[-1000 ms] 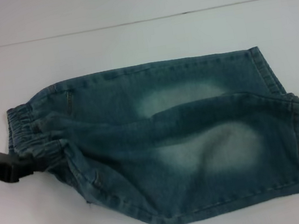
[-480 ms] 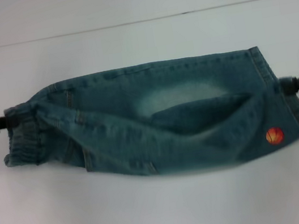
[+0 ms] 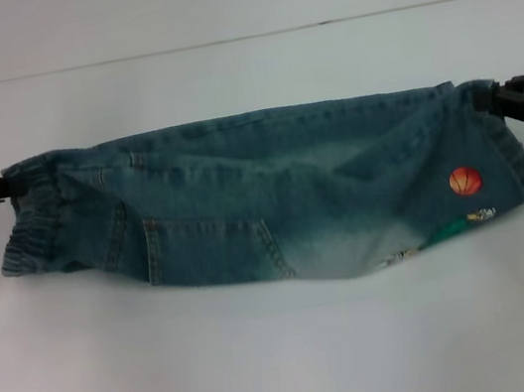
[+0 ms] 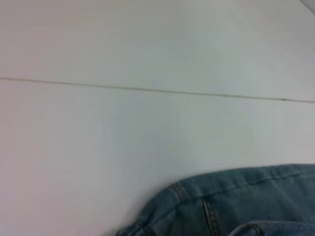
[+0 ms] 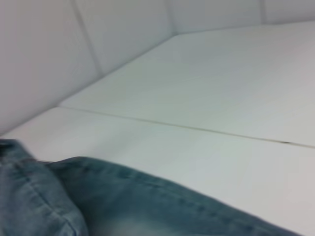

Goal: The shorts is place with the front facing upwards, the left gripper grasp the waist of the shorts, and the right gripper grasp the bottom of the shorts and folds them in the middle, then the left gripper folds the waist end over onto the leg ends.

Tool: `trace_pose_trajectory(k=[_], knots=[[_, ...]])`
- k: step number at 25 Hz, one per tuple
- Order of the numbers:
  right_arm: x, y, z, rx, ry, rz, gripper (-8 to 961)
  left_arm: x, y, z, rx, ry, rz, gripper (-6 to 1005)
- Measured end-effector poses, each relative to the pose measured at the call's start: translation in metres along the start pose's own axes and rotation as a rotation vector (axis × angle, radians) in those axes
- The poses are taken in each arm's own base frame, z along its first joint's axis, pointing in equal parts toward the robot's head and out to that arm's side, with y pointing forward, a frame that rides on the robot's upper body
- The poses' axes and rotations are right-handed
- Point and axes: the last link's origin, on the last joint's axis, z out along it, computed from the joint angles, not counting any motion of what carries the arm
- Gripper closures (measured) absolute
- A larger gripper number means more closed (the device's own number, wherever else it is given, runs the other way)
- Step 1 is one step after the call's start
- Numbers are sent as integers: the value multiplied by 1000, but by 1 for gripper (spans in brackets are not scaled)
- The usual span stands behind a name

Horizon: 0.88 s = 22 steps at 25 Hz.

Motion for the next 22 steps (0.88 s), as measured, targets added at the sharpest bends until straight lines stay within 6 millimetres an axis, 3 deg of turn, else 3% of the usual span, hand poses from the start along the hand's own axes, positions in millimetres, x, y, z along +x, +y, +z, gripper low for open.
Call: trace_pose_trajectory(k=[6,22], knots=[[5,-7,11,91,-12,-21,916,1,-6,-1,28,36,-23,897],[-8,-8,29,160,-99,-44,900,-2,-17,6,95,67,-47,886]])
